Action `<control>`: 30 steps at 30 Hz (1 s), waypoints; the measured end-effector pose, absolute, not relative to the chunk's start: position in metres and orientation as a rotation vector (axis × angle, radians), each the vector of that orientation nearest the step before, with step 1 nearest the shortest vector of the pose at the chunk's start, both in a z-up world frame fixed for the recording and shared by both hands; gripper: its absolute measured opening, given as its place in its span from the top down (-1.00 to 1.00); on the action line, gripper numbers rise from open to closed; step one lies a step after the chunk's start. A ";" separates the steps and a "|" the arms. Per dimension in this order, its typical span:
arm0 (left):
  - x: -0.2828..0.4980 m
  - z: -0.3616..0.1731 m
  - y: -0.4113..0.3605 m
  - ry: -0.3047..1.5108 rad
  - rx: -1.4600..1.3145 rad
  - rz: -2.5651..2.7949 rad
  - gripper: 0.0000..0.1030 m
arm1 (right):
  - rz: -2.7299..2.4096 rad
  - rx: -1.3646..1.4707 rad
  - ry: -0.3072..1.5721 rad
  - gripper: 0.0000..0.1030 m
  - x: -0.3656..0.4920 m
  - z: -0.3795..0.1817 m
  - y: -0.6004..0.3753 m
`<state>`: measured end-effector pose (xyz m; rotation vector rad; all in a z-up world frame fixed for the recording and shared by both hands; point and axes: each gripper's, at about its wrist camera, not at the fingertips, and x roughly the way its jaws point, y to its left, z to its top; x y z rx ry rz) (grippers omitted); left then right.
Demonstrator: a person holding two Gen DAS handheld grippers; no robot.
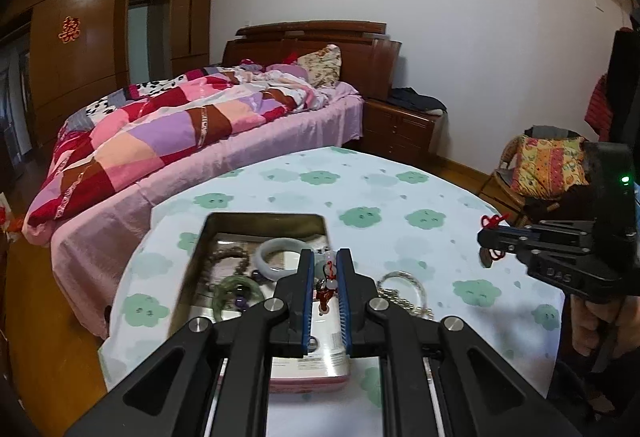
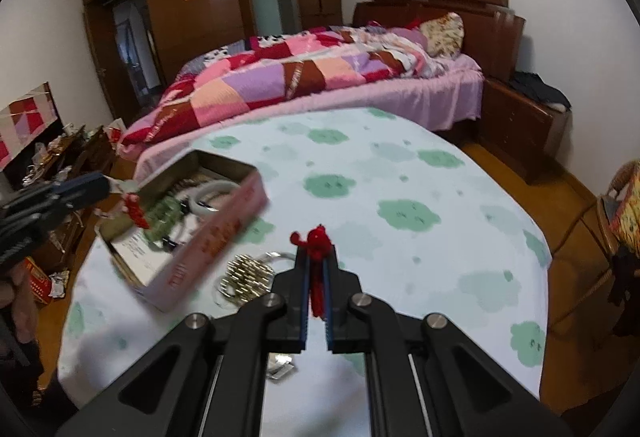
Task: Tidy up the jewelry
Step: 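Carry the pendant over the tin with the left tool while the right tool grasps the red string, then lower the pendant and red string into the tin and open both tools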
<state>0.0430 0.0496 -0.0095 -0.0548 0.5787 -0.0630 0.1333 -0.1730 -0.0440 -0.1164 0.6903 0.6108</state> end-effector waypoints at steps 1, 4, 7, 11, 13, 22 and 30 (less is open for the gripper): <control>0.043 -0.009 0.053 0.577 -0.055 -0.057 0.80 | 0.621 -0.118 0.685 0.85 0.132 -0.041 -0.169; 0.041 -0.010 0.063 0.578 -0.051 -0.038 0.80 | 0.657 -0.123 0.670 0.85 0.130 -0.033 -0.155; 0.041 -0.012 0.075 0.584 -0.048 -0.017 0.80 | 0.686 -0.133 0.659 0.85 0.128 -0.027 -0.142; 0.040 -0.014 0.090 0.586 -0.071 0.005 0.80 | 0.728 -0.149 0.644 0.85 0.124 -0.021 -0.120; 0.039 -0.015 0.094 0.587 -0.083 0.009 0.80 | 0.752 -0.159 0.640 0.85 0.122 -0.019 -0.107; 0.047 -0.031 0.107 0.613 -0.097 0.042 0.80 | 0.828 -0.190 0.642 0.85 0.113 -0.024 -0.067; 0.051 -0.041 0.110 0.640 -0.092 0.049 0.80 | 0.860 -0.218 0.665 0.85 0.112 -0.038 -0.041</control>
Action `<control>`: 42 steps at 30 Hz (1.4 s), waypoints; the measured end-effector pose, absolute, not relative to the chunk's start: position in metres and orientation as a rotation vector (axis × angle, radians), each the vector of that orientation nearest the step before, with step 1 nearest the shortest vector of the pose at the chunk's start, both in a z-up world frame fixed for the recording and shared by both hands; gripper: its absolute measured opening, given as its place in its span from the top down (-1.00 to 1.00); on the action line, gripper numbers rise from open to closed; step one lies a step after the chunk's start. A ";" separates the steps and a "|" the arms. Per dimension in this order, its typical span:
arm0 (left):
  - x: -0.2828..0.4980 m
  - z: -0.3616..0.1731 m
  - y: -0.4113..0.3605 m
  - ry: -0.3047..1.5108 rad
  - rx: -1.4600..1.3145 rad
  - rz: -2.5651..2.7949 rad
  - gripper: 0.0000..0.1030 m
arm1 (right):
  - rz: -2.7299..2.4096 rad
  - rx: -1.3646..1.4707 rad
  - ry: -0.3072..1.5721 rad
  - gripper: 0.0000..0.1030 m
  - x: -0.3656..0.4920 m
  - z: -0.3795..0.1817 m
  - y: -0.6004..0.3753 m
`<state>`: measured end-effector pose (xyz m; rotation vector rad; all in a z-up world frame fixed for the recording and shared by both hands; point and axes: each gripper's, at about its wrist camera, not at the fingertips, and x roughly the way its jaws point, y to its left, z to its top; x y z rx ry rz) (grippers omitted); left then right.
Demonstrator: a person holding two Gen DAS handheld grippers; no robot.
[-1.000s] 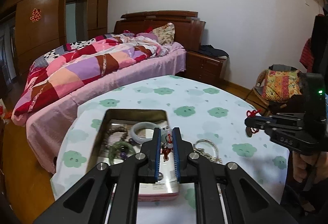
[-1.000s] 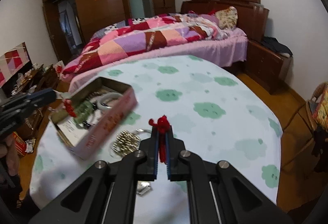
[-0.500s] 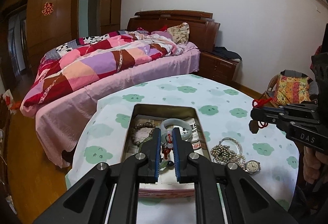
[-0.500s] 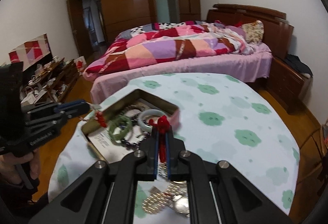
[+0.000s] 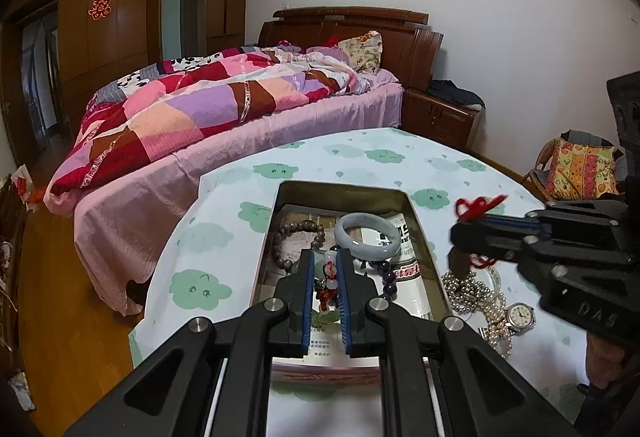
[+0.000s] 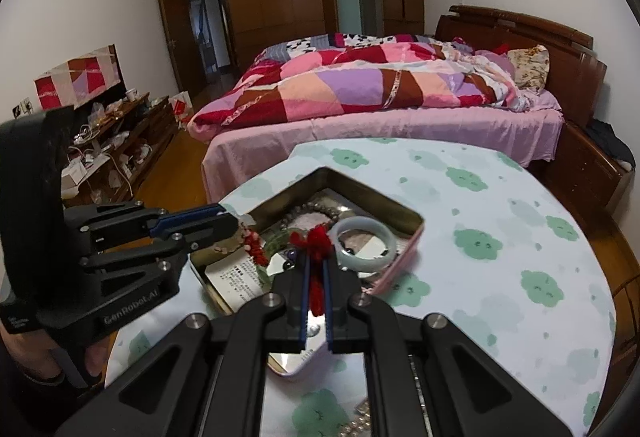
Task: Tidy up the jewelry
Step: 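Lower the pendant and red string into the tin and open both tools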
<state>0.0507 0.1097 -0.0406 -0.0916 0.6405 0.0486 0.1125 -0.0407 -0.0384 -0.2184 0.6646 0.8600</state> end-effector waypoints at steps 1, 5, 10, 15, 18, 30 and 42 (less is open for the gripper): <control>0.051 -0.042 0.110 0.645 -0.092 0.050 0.80 | 0.863 -0.220 0.671 0.85 0.113 -0.041 -0.038; 0.054 -0.049 0.113 0.662 -0.095 0.052 0.80 | 0.873 -0.236 0.696 0.85 0.112 -0.051 -0.029; 0.058 -0.055 0.115 0.678 -0.099 0.054 0.80 | 0.873 -0.251 0.722 0.85 0.109 -0.062 -0.023; 0.061 -0.061 0.116 0.696 -0.101 0.058 0.80 | 0.870 -0.252 0.745 0.85 0.108 -0.069 -0.022; 0.062 -0.064 0.115 0.705 -0.098 0.057 0.80 | 0.869 -0.259 0.753 0.85 0.108 -0.072 -0.020; 0.066 -0.071 0.117 0.730 -0.094 0.059 0.80 | 0.860 -0.282 0.782 0.84 0.109 -0.082 -0.015; 0.070 -0.081 0.114 0.764 -0.084 0.044 0.80 | 0.852 -0.298 0.799 0.79 0.110 -0.089 -0.014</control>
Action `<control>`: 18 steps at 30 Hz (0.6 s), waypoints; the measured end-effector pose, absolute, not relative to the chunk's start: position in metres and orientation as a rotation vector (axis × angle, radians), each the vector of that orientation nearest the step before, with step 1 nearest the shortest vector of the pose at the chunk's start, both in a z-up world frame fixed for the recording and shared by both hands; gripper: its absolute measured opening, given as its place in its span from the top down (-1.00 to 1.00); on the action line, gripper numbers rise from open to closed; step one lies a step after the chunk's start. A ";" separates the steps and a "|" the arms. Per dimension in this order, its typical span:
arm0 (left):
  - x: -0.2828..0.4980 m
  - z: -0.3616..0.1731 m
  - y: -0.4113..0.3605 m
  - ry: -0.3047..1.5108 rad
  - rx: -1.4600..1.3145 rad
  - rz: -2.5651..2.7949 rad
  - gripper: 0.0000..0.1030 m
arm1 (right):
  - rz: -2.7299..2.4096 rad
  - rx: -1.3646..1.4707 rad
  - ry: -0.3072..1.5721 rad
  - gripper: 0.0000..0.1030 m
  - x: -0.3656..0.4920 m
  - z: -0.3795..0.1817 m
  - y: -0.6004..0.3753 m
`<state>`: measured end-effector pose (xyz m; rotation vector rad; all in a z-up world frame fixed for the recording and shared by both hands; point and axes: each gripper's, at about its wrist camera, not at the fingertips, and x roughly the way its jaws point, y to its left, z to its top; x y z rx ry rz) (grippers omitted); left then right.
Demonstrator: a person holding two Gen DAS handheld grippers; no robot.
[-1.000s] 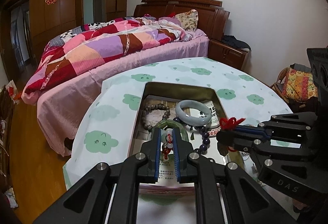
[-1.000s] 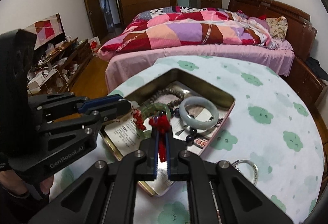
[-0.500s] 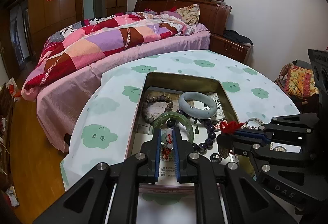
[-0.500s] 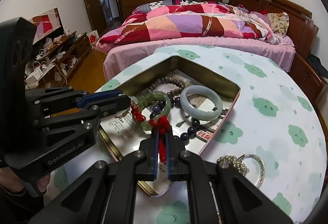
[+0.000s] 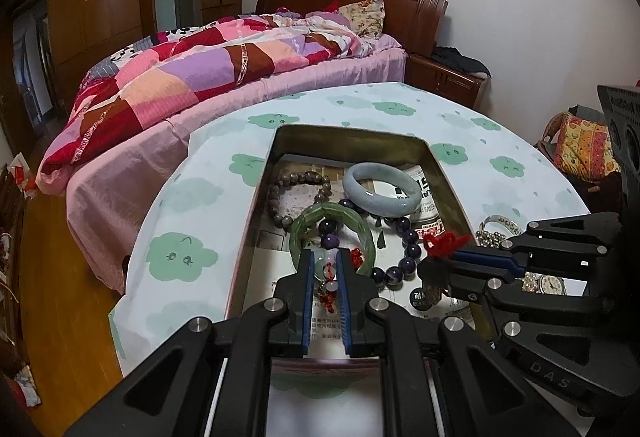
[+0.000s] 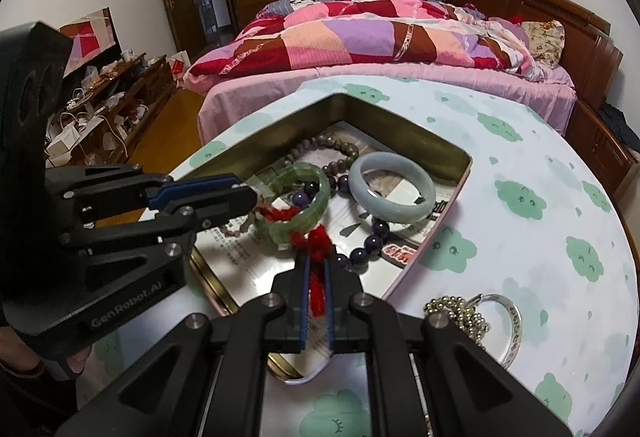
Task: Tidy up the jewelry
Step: 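Lower the pendant and red string into the tin and open both tools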
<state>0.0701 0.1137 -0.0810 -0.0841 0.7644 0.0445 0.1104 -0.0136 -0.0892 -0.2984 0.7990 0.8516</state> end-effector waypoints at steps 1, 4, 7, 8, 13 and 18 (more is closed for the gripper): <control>0.070 -0.082 0.113 0.767 -0.083 0.044 0.80 | 0.849 -0.296 0.799 0.77 0.111 -0.090 -0.014; 0.070 -0.082 0.113 0.769 -0.082 0.052 0.80 | 0.845 -0.285 0.808 0.76 0.112 -0.092 -0.016; 0.070 -0.082 0.113 0.773 -0.075 0.052 0.80 | 0.835 -0.268 0.811 0.75 0.115 -0.092 -0.020; 0.070 -0.082 0.113 0.773 -0.075 0.058 0.80 | 0.831 -0.263 0.812 0.73 0.115 -0.093 -0.021; 0.070 -0.081 0.110 0.776 -0.057 0.066 0.79 | 0.839 -0.242 0.804 0.44 0.115 -0.090 -0.023; 0.067 -0.075 0.110 0.743 -0.038 0.102 -0.09 | 0.841 -0.228 0.791 0.29 0.114 -0.087 -0.026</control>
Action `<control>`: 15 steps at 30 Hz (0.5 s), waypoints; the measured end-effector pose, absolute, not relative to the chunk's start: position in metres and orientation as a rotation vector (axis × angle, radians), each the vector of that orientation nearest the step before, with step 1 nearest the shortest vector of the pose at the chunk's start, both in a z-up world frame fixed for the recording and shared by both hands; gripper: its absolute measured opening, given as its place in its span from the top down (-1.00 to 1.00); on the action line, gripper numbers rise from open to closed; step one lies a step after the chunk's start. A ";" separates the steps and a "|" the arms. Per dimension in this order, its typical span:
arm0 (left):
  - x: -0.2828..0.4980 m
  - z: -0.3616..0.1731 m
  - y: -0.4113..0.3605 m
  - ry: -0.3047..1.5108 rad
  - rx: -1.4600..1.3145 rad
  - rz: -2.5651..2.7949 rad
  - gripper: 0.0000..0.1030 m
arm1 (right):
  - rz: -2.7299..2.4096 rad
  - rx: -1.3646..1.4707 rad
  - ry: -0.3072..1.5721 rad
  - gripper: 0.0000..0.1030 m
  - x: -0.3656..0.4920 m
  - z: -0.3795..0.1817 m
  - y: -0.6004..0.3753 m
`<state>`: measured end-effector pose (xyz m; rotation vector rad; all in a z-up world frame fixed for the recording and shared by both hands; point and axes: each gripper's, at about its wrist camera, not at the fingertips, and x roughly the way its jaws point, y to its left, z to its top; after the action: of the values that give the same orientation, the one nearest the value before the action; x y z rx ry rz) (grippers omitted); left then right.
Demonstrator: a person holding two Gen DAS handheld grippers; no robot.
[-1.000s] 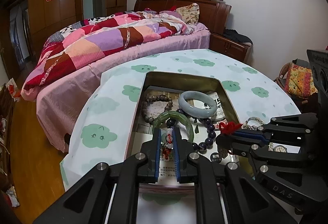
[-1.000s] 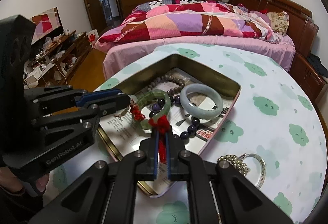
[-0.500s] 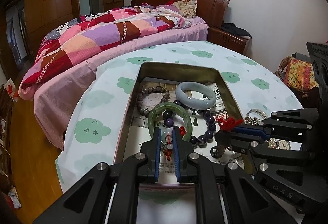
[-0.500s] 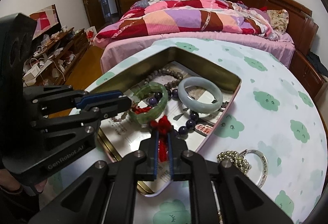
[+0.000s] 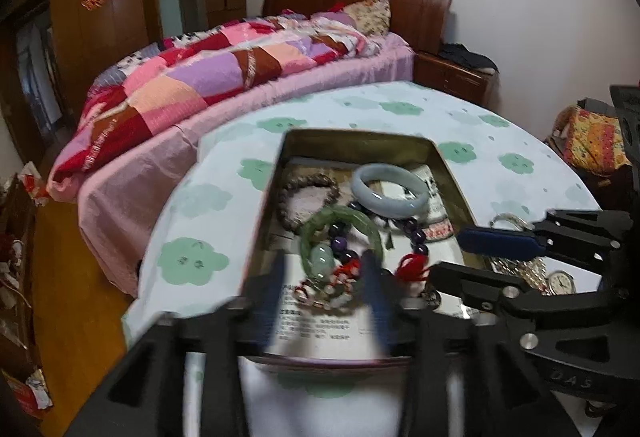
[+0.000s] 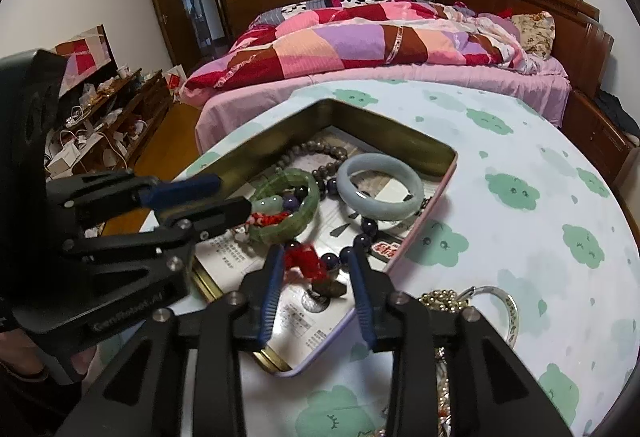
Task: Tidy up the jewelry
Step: 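Lower the pendant and red string into the tin and open both tools, then move both tools back from the tin to the remaining jewelry pile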
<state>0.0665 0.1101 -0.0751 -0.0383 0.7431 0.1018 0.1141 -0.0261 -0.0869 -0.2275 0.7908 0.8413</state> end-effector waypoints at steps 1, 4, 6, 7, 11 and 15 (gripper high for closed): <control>0.066 -0.074 0.111 0.733 -0.041 0.102 -0.12 | 0.841 -0.220 0.790 0.28 0.114 -0.086 -0.028; 0.065 -0.070 0.112 0.726 -0.044 0.107 -0.12 | 0.839 -0.202 0.782 0.17 0.115 -0.083 -0.032; 0.065 -0.070 0.111 0.725 -0.039 0.105 -0.12 | 0.836 -0.199 0.779 0.10 0.116 -0.082 -0.032; 0.065 -0.071 0.111 0.726 -0.038 0.106 -0.12 | 0.835 -0.199 0.777 0.09 0.116 -0.082 -0.032; 0.064 -0.070 0.111 0.725 -0.040 0.119 -0.12 | 0.822 -0.195 0.775 -0.06 0.117 -0.082 -0.033; 0.063 -0.069 0.113 0.724 -0.050 0.133 -0.12 | 0.812 -0.182 0.780 -0.06 0.121 -0.082 -0.038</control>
<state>0.0633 0.1125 -0.0694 -0.0496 0.7239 0.1326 0.1206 -0.0384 -0.0824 -0.1816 0.7800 0.8118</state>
